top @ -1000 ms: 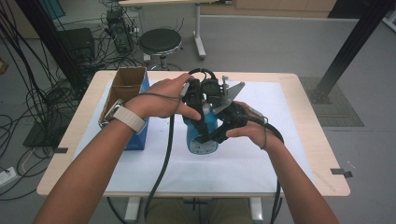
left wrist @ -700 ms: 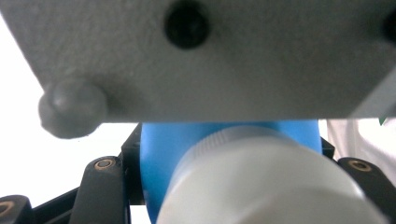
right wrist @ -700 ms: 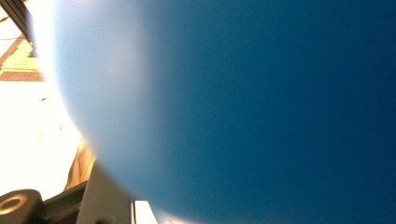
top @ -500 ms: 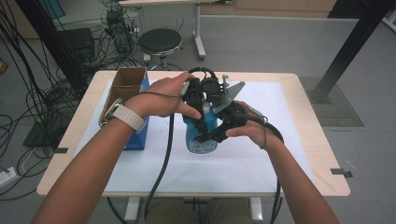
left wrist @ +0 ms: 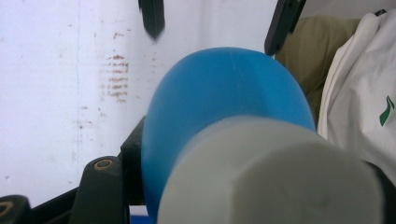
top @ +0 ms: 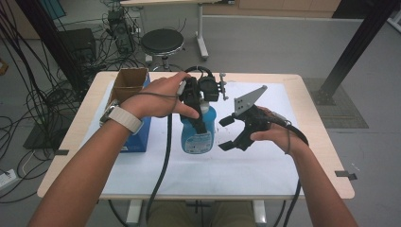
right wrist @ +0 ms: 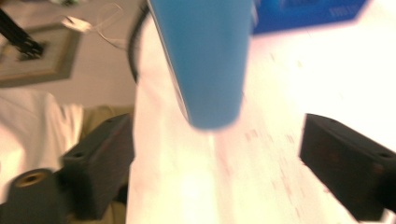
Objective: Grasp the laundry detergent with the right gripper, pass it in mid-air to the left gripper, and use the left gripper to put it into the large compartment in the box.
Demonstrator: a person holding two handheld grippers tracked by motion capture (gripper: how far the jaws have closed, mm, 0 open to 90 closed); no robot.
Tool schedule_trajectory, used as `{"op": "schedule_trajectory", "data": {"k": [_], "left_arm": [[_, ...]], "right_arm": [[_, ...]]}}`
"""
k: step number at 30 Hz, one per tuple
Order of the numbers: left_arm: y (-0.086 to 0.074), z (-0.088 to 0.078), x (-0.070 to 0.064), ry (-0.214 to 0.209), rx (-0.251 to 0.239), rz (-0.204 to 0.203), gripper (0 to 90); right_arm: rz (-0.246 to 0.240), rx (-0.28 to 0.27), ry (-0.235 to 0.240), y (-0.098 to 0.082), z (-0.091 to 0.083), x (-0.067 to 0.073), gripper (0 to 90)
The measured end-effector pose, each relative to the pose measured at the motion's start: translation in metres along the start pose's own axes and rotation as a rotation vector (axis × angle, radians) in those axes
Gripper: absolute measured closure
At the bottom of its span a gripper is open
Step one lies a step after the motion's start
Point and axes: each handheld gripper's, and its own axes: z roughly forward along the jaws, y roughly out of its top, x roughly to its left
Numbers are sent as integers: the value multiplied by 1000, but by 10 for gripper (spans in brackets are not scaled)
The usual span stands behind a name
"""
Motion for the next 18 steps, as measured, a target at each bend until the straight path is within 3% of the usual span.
{"op": "schedule_trajectory", "data": {"k": [6, 11, 18], "left_arm": [[-3, -8, 3, 47, 5, -62, 387], [-5, -14, 6, 79, -2, -129, 387], [-8, -17, 11, 108, 6, -208, 387]], "right_arm": [[48, 177, -86, -12, -17, -3, 80], [47, 303, -153, -15, -31, -6, 77], [72, 354, -195, -16, -52, -9, 76]]}}
